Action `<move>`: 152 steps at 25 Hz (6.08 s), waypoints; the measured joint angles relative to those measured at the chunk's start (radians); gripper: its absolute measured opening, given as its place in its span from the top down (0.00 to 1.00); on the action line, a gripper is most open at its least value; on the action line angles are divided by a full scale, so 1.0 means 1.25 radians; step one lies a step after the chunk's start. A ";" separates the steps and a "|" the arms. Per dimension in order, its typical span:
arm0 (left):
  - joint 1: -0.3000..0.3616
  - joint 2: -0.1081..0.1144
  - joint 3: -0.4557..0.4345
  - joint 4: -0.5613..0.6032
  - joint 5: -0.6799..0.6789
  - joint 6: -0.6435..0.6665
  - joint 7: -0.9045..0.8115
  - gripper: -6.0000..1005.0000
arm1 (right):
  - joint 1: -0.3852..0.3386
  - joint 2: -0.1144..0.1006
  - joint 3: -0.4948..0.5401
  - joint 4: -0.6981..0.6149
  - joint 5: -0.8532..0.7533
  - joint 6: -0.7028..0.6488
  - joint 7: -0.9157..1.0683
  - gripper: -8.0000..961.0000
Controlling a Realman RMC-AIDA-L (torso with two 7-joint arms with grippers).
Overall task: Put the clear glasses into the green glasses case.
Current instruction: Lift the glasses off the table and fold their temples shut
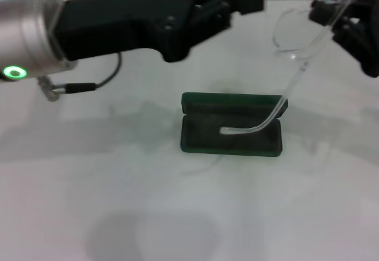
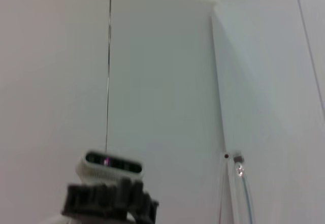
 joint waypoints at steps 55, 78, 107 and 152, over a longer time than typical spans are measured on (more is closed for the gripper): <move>-0.030 -0.002 0.187 -0.162 -0.178 0.044 0.259 0.94 | 0.022 0.010 -0.292 0.117 0.360 -0.036 -0.031 0.88; -0.020 -0.001 0.185 -0.175 -0.178 0.054 0.267 0.94 | 0.008 0.011 -0.308 0.128 0.434 -0.032 -0.056 0.88; -0.060 -0.003 0.145 -0.223 -0.189 0.045 0.268 0.94 | 0.057 0.011 -0.490 0.117 0.430 0.052 -0.093 0.88; -0.083 0.000 0.133 -0.279 -0.193 0.055 0.283 0.94 | 0.056 0.009 -0.499 0.117 0.462 0.059 -0.119 0.88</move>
